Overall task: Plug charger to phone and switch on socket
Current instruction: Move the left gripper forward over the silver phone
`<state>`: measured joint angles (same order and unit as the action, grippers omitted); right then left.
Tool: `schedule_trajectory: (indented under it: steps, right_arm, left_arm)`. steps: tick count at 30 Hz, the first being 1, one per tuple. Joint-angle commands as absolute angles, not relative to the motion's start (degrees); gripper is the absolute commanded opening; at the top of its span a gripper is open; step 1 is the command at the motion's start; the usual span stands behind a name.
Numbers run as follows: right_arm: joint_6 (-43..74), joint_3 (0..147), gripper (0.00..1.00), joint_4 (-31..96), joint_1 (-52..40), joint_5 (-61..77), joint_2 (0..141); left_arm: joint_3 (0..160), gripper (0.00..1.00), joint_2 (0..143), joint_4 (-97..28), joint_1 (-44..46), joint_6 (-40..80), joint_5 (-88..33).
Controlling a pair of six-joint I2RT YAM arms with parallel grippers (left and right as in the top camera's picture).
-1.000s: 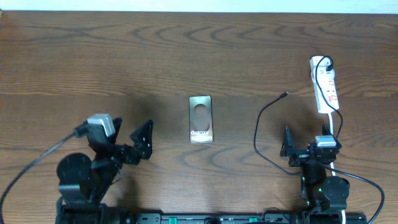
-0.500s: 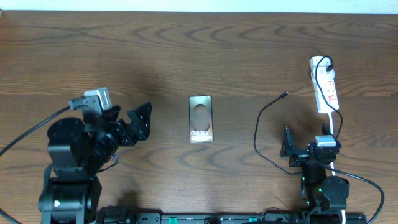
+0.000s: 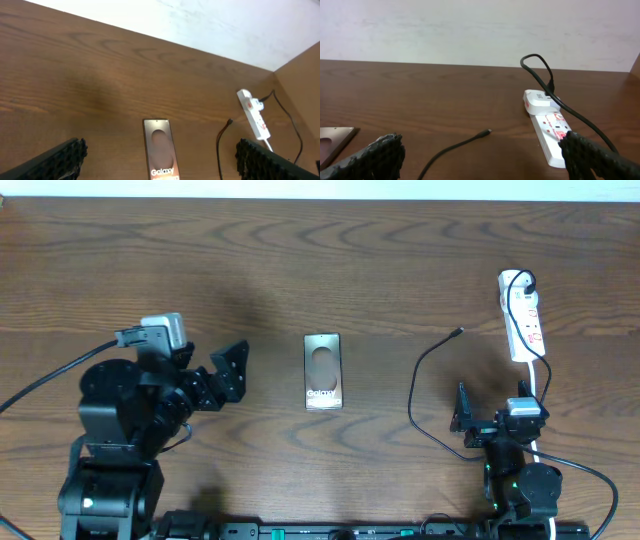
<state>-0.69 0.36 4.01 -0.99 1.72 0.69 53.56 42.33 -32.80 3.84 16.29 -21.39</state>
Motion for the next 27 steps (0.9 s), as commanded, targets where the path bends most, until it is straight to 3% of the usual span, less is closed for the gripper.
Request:
schedule_trajectory:
  steps: [1,13,27]
  right_arm:
    - [-1.2,0.3,0.99,4.3,-1.5,1.7,0.5]
    - [-1.2,0.3,0.99,4.3,-1.5,1.7,0.5]
    - [-1.2,0.3,0.99,4.2,-1.5,1.7,0.5]
  left_arm:
    - [55.0,0.97,42.5,-32.5,8.6,15.2,-13.8]
    - [55.0,0.97,54.1,-31.8,24.8,15.1,3.6]
    - [55.0,0.97,69.7,-23.9,35.0,15.1,4.6]
